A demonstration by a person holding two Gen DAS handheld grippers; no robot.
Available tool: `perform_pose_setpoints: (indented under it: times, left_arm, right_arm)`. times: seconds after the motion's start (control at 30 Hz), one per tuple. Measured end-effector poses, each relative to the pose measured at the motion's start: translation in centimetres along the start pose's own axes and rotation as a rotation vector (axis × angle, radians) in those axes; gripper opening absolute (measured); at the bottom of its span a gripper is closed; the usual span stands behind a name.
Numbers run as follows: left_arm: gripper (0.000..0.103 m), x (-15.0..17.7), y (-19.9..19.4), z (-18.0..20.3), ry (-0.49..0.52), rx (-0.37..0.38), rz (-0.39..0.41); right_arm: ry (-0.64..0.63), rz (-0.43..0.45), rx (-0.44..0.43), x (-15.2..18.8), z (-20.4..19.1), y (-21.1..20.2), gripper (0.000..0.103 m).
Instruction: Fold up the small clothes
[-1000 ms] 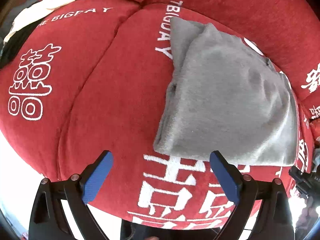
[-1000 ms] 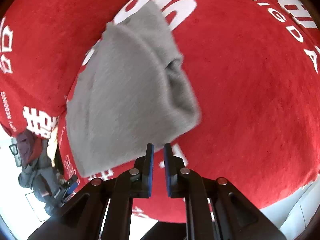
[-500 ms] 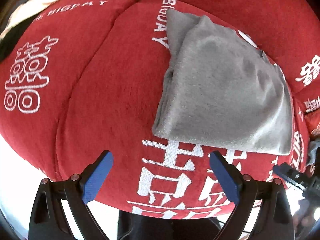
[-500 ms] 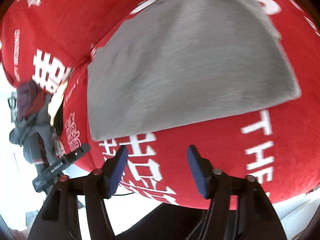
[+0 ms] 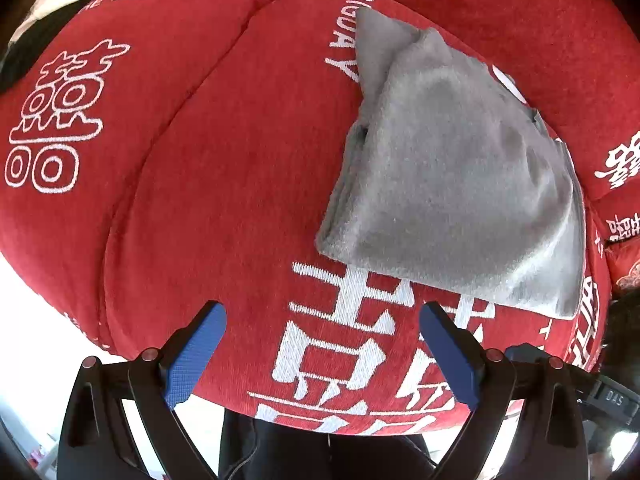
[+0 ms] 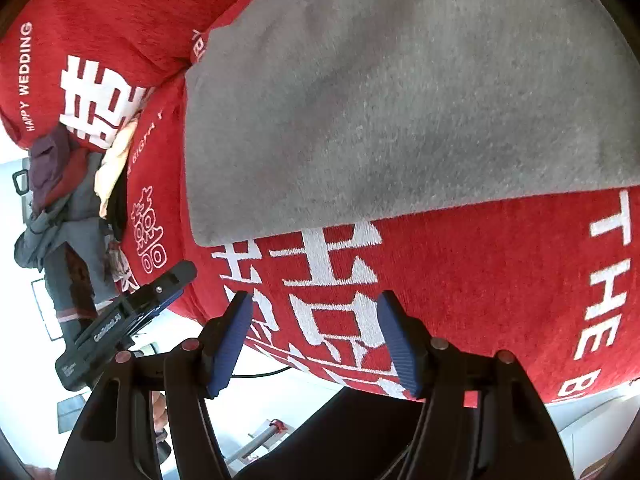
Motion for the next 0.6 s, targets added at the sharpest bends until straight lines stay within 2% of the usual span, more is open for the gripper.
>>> perform_pose_setpoints:
  times: [0.13, 0.37, 0.6]
  left_arm:
    - [0.098, 0.0, 0.2, -0.2, -0.016, 0.009, 0.003]
    - [0.098, -0.3, 0.4, -0.8, -0.035, 0.012, 0.003]
    - [0.098, -0.2, 0.3, -1.5, -0.049, 0.057, -0.007]
  right_arm:
    - [0.011, -0.019, -0.008, -0.3, -0.2, 0.8, 0.068]
    - [0.062, -0.029, -0.075, -1.4, -0.7, 1.9, 0.068]
    - [0.083, -0.045, -0.121, -2.2, -1.3, 2.9, 0.068]
Point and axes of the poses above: each gripper's, at about its wrist camera, not at the fingertips, and y roughly the way its jaws point, z to its right, x to its underside, the point moved 1 cm from there along y, roughly the way its jaws point, and after that the axes turned 11 degrees about x, right-handed, at the moved point
